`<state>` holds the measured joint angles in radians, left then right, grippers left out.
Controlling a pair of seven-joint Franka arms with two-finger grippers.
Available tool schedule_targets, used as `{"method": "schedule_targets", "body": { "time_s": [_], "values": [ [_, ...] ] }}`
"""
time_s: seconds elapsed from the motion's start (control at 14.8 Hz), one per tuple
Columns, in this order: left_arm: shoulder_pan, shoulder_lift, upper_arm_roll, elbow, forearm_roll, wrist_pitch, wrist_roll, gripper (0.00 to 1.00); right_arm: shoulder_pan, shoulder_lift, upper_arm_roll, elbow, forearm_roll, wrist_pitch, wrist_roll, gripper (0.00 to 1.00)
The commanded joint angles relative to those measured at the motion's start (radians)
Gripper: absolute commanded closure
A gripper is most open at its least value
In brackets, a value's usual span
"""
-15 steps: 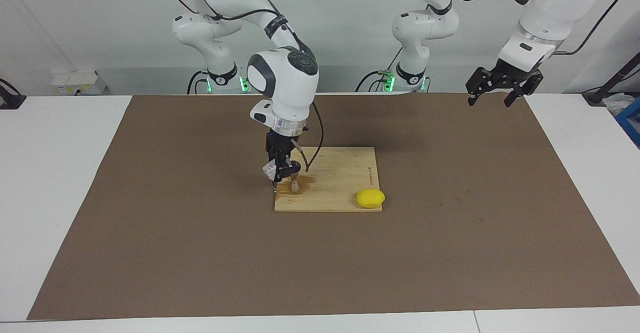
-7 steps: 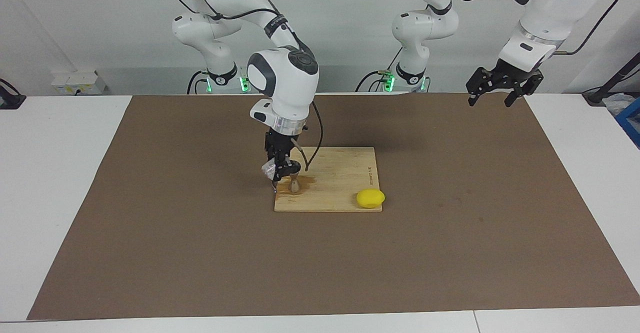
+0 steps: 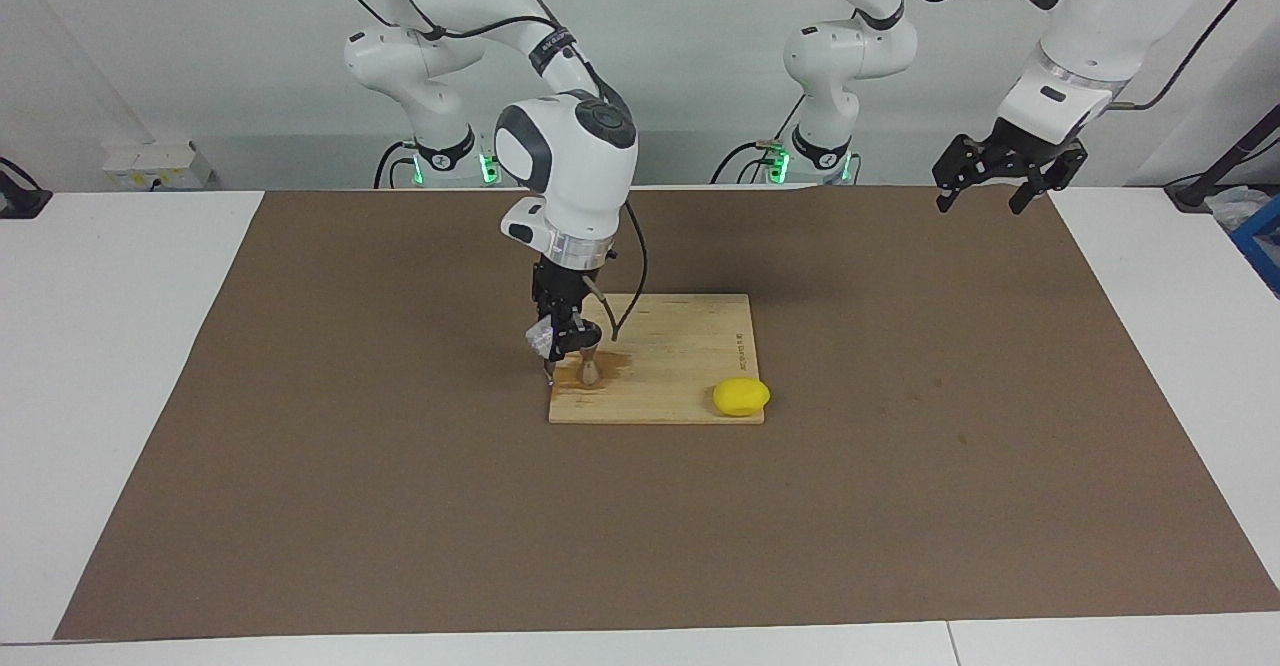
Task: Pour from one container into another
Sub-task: 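Tilt the glass upright and carry it back with the right gripper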
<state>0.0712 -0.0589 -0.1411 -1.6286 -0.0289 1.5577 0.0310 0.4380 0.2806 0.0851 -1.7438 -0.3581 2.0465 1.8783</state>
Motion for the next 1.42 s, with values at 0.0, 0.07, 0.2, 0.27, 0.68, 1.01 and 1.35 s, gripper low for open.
{"method": "schedule_targets", "body": {
  "time_s": [0.0, 0.07, 0.2, 0.27, 0.68, 1.01, 1.35],
  "values": [
    [0.013, -0.021, -0.008, -0.025, 0.01, 0.013, 0.003, 0.0, -0.019, -0.021, 0.007, 0.001, 0.06, -0.002, -0.005, 1.0],
    [0.013, -0.022, -0.009, -0.024, 0.01, 0.013, 0.003, 0.0, -0.022, -0.021, 0.007, 0.001, 0.065, -0.003, -0.004, 1.0],
    [0.013, -0.021, -0.008, -0.024, 0.01, 0.013, 0.003, 0.0, -0.025, -0.021, 0.005, 0.003, 0.122, -0.002, -0.005, 1.0],
    [0.013, -0.021, -0.009, -0.025, 0.01, 0.013, 0.003, 0.0, -0.036, -0.021, 0.004, 0.006, 0.145, 0.0, -0.007, 1.0],
    [0.013, -0.021, -0.008, -0.024, 0.01, 0.013, 0.003, 0.0, -0.123, -0.02, 0.004, 0.007, 0.339, 0.006, -0.051, 1.0],
    [0.013, -0.021, -0.008, -0.024, 0.01, 0.013, 0.003, 0.0, -0.249, -0.021, 0.004, -0.029, 0.574, 0.011, -0.198, 1.0],
    [0.013, -0.022, -0.008, -0.024, 0.01, 0.013, 0.003, 0.0, -0.409, -0.046, 0.004, -0.158, 0.859, 0.015, -0.462, 1.0]
  ]
}}
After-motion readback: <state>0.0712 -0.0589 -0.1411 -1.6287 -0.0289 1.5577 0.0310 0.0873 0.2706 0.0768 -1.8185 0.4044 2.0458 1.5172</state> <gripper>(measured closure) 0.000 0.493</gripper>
